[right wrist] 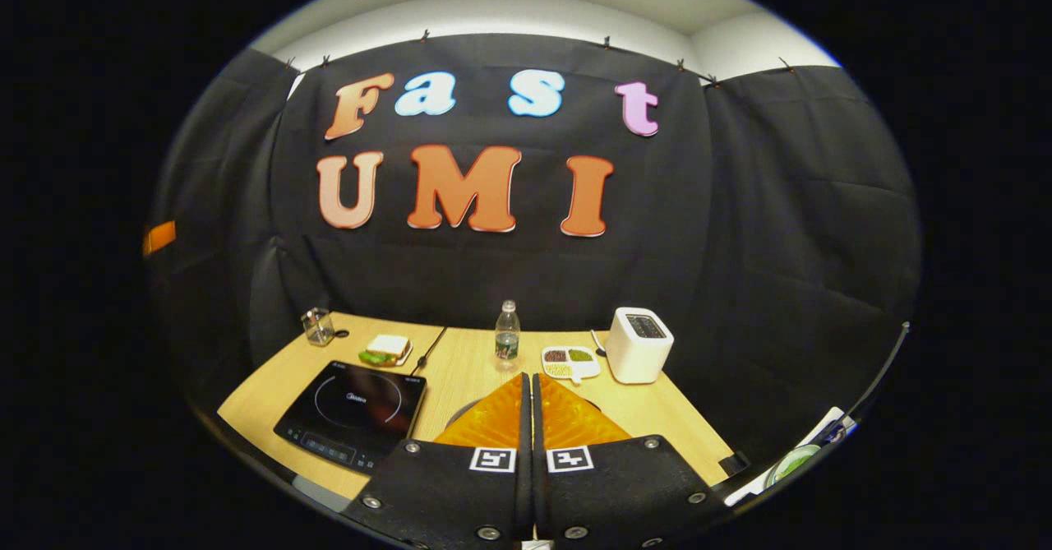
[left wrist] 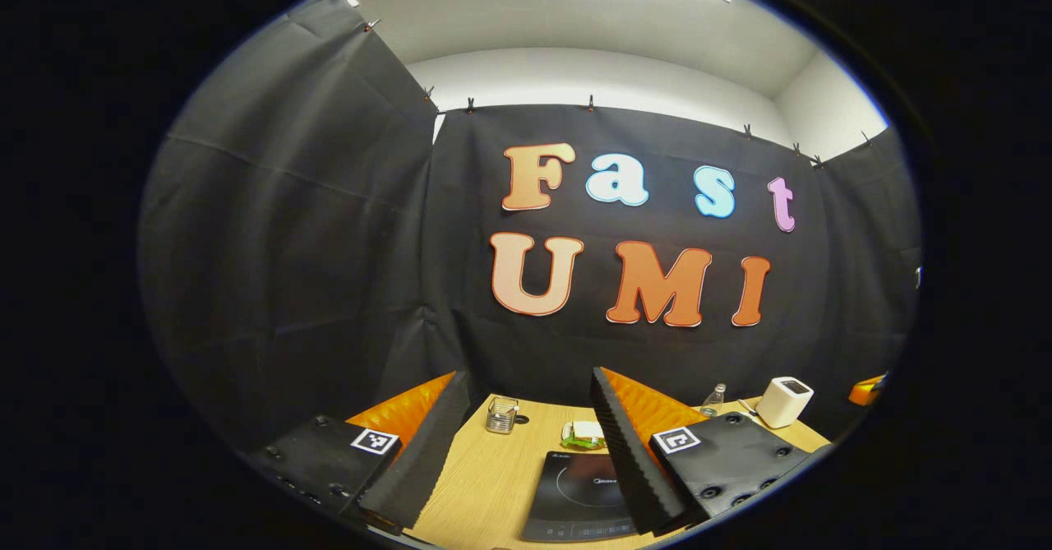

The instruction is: First push the handle of the pot to place it horizontally, then grasp the pot with both hands and set it on the induction cooktop.

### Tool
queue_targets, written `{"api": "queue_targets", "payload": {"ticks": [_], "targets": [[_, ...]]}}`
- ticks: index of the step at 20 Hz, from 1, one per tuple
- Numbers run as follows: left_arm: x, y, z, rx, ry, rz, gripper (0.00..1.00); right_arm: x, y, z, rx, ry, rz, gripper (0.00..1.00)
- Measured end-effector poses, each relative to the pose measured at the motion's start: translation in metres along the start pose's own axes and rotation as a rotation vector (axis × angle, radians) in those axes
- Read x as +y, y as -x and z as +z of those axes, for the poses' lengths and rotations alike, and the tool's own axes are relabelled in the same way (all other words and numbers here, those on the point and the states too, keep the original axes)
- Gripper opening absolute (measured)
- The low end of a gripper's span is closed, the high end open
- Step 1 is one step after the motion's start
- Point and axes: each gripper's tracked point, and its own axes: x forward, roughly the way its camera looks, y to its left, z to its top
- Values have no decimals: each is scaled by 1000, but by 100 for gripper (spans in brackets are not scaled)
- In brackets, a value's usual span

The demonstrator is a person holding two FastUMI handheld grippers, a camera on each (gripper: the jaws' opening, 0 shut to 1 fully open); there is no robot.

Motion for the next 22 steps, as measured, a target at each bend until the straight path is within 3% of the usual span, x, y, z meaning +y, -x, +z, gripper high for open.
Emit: {"api": "queue_targets", "payload": {"ticks": [5,14,22], "targets": [[5,-5,-9,20,4,13,98,36,-21,-63,149,40,99,0],[20,-3,-21,59,8,67,98,48,-42,-155,371,36,126,0],[22,-5,-33,90,1,82,97,82,-43,-214,509,81,219,0]]}}
